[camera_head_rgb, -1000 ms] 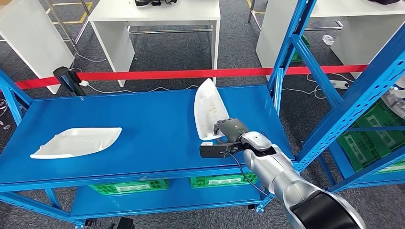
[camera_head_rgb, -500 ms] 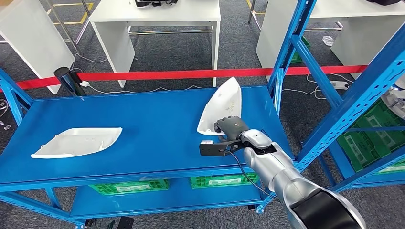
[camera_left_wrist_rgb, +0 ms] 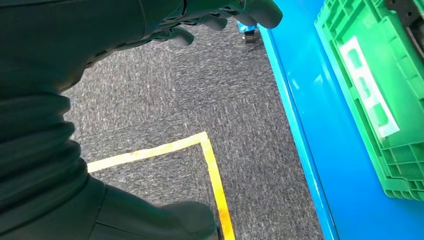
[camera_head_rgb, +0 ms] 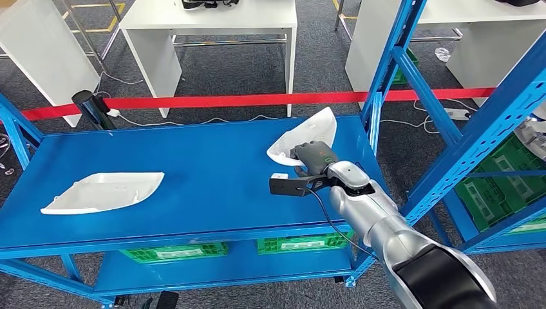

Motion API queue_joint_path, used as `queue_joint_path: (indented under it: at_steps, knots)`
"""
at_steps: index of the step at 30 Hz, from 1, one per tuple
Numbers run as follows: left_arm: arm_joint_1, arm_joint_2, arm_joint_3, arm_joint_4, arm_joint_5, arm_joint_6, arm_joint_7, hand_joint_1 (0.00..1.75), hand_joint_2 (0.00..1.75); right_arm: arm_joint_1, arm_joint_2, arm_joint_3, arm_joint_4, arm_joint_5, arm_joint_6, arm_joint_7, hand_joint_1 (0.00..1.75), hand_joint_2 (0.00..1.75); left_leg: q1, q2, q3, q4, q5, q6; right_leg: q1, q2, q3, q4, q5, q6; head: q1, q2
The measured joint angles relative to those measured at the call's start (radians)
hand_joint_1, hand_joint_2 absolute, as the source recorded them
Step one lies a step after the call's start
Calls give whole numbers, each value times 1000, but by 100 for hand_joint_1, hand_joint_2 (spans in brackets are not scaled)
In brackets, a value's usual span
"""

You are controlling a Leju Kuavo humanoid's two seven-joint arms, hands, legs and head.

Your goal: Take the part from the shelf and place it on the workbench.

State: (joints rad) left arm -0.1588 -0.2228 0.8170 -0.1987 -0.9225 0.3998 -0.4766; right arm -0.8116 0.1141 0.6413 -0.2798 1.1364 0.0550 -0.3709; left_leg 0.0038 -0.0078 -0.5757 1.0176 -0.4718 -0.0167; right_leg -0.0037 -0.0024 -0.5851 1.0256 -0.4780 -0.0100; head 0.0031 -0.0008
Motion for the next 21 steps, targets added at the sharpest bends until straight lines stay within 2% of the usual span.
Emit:
queue_joint_path:
  at_steps: [13, 21]
  knots:
    - [-1, 0, 1, 0, 13, 0, 16, 0, 175, -123, 38, -10, -44, -15, -113, -5, 175, 175, 0, 0, 0, 0, 0, 0, 0, 0, -1, 0, 0, 0, 0, 0]
    - [-2, 0, 1, 0, 14, 0, 22, 0, 175, -138, 51, -11, -61, -13, -141, 2, 175, 175, 0, 0, -1, 0, 0, 0, 0, 0, -1, 0, 0, 0, 0, 0]
